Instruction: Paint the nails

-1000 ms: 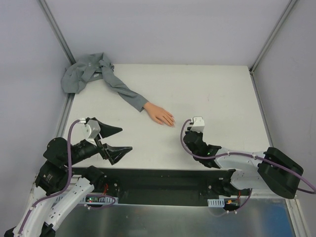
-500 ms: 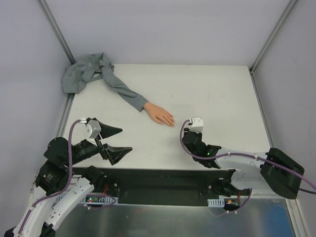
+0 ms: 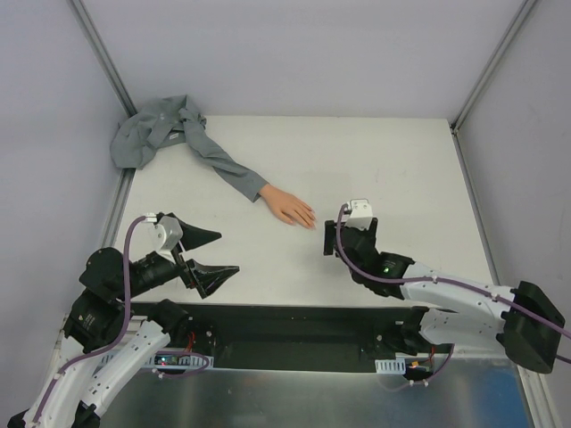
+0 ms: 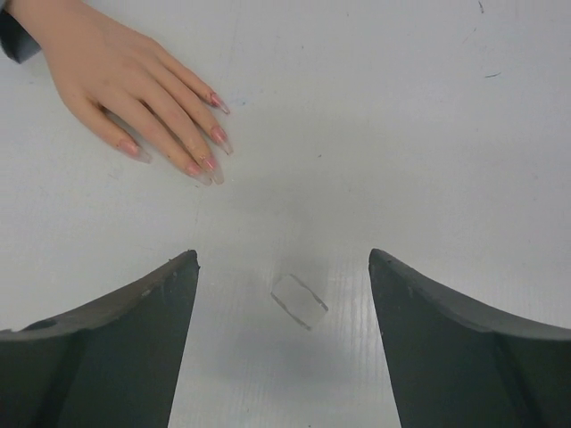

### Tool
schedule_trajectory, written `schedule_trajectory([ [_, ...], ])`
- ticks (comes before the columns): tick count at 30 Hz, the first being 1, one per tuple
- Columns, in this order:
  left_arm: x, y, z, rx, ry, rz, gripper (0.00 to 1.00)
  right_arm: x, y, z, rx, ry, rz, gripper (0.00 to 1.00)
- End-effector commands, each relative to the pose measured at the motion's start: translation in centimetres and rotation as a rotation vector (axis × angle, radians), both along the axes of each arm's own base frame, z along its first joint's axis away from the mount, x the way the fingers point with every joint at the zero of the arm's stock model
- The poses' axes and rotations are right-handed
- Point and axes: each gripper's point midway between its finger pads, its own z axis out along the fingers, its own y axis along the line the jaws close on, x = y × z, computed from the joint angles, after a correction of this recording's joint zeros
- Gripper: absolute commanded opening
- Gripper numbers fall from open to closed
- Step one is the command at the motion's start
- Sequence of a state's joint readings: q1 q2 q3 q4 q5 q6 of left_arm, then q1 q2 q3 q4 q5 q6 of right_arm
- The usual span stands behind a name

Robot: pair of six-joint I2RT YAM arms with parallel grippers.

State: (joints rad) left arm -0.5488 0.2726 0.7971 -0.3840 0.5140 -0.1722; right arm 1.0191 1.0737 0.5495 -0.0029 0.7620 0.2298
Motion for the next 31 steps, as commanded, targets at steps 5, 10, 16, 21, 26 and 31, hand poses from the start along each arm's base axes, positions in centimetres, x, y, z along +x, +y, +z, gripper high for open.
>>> schedule_trajectory([
  [5,-0.1,0.2,0.3,-0.033,0.018,0.018,0.95,-1.5,-1.6,6.9,0.064,-0.009,0.004,0.85],
  [10,1.2,0.5,-0.2,-0.036,0.053,0.086,0.95,-3.8,-4.8,9.5,0.114,-0.014,0.02,0.91],
  [16,3.1,1.1,-0.9,-0.06,0.087,0.186,0.95,-6.5,-9.7,9.6,0.138,0.024,-0.07,0.96],
  [21,4.3,1.1,-1.7,-0.111,0.095,0.235,0.95,-7.9,-13.2,10.0,0.213,-0.027,-0.12,0.97],
  [26,4.9,0.8,-2.3,-0.169,0.099,0.245,0.95,-8.4,-14.1,9.6,0.233,-0.057,-0.108,0.96],
  [31,5.3,0.8,-2.9,-0.209,0.108,0.259,0.95,-8.2,-13.5,9.0,0.249,-0.068,-0.083,0.97],
])
